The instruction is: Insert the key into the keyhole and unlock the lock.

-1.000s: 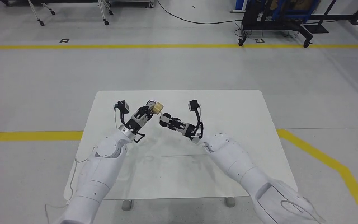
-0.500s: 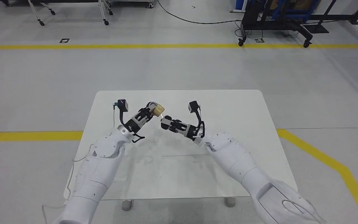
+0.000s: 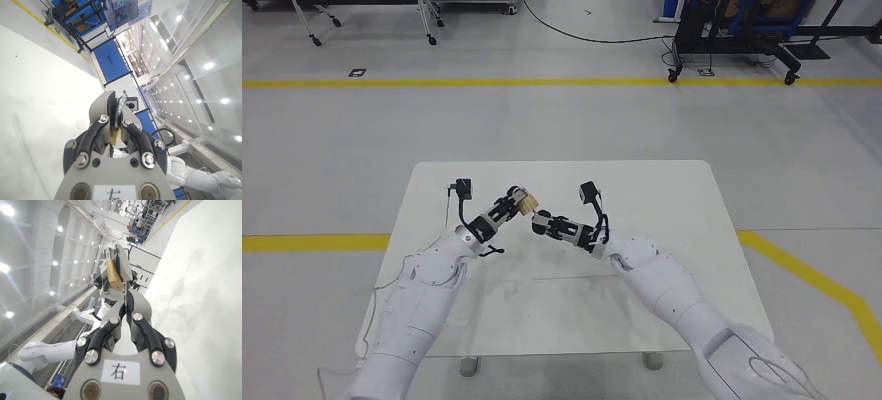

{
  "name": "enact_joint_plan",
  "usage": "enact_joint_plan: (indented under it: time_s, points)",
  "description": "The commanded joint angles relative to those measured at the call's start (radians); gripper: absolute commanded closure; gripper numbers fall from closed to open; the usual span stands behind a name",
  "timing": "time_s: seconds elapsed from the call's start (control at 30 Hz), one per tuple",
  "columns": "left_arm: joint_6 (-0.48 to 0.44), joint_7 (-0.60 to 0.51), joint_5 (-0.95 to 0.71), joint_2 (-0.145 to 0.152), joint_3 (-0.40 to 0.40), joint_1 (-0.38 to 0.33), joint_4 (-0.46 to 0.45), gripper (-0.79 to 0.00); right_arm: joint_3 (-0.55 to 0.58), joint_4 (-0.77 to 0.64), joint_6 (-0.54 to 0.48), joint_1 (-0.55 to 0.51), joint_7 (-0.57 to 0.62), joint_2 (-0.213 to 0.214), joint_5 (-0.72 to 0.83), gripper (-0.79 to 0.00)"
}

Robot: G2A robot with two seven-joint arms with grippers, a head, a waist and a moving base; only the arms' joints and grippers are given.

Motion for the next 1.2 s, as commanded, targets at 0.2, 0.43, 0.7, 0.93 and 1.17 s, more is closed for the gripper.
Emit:
enact_joint_plan:
  time_s: [0.2,0.43,0.7,0.93,1.17]
  points:
    - [0.097,0.008,-0.106,-0.006,-0.009,-0.006,0.011,0.0,0.01,-0.018,-0.015,-0.015,-0.071,0.004,-0.076,0.0]
    - [0.118,0.004,-0.104,-0.008,-0.004,-0.014,0.022,0.0,0.019,-0.042,-0.015,-0.027,-0.097,0.004,-0.103,0.0]
    - [0.118,0.002,-0.092,-0.009,0.001,-0.016,0.026,0.0,0.027,-0.055,0.0,-0.031,-0.073,0.003,-0.1,0.0]
    - [0.117,0.007,-0.075,-0.01,0.005,-0.016,0.026,0.0,0.031,-0.057,0.012,-0.031,-0.064,0.001,-0.109,0.0]
    - [0.12,0.004,-0.087,-0.011,0.001,-0.019,0.03,0.0,0.034,-0.058,0.019,-0.033,-0.057,-0.001,-0.112,0.0]
